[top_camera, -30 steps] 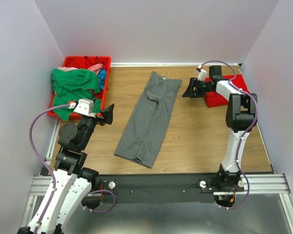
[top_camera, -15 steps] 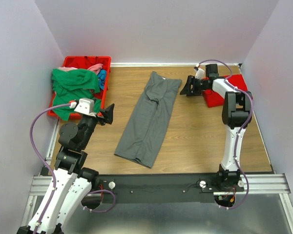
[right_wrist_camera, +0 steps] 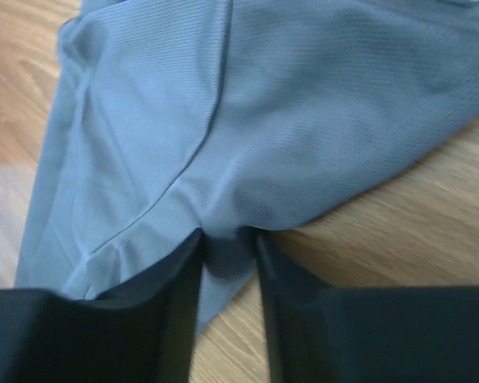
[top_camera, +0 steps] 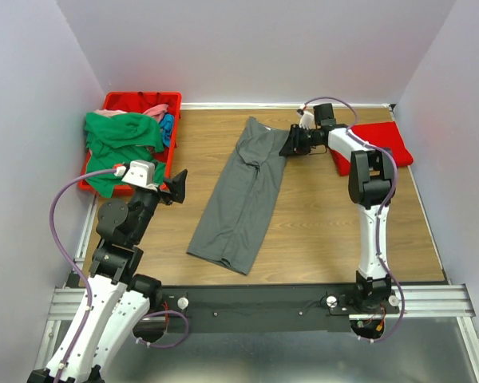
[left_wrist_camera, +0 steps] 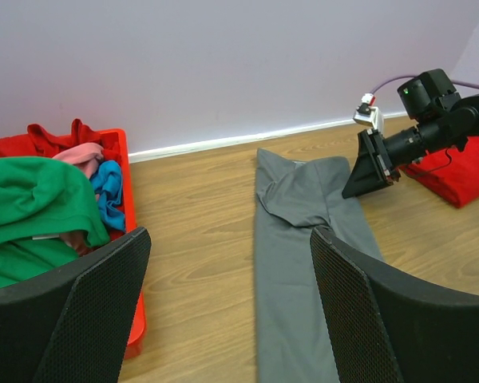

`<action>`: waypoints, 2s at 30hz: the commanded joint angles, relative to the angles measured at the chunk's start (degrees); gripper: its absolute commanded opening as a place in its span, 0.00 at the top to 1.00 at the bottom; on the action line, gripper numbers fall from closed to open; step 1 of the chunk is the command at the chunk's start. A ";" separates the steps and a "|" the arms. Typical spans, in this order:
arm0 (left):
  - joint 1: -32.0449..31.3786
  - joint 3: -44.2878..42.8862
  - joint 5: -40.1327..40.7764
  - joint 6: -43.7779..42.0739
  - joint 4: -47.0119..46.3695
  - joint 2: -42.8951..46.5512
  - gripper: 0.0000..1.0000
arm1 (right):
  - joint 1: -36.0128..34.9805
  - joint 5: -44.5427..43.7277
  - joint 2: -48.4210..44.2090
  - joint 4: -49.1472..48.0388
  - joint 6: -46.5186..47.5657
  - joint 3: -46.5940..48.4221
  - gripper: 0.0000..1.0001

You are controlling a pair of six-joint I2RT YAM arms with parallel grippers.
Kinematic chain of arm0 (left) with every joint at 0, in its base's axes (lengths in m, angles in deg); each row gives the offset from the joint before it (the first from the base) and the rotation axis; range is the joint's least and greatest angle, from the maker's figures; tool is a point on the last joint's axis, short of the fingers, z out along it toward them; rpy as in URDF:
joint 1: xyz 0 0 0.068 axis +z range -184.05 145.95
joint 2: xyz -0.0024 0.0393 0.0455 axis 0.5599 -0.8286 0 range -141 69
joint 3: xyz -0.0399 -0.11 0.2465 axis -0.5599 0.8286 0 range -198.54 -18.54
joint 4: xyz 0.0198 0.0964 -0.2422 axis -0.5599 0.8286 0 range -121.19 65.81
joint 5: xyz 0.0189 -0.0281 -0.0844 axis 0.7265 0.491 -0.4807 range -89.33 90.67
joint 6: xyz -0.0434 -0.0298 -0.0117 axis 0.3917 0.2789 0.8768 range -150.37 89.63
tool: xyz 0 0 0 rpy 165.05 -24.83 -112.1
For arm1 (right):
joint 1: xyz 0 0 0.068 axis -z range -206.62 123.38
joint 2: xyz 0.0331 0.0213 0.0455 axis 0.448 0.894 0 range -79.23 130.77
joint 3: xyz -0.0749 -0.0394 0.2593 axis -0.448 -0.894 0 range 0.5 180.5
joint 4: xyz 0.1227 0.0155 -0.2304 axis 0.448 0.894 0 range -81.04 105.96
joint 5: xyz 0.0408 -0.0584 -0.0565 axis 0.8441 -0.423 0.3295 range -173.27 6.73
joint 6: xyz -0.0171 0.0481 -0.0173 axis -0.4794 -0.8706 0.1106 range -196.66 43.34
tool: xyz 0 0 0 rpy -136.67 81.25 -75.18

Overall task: Fold and stack the t-shirts
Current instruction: Fold the tshirt

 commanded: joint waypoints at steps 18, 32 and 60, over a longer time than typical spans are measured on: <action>0.25 0.64 -0.96 -0.16 -1.93 -1.13 0.11 | 1.44 -15.63 11.52 2.41 5.54 22.93 0.74; 0.25 -3.21 -20.02 5.72 -2.38 -18.77 0.14 | 1.44 -3.79 -25.69 6.45 28.48 -9.03 0.00; -21.02 14.17 5.80 77.78 14.42 -20.28 0.21 | -33.08 -15.80 -58.37 0.85 55.04 -60.29 0.19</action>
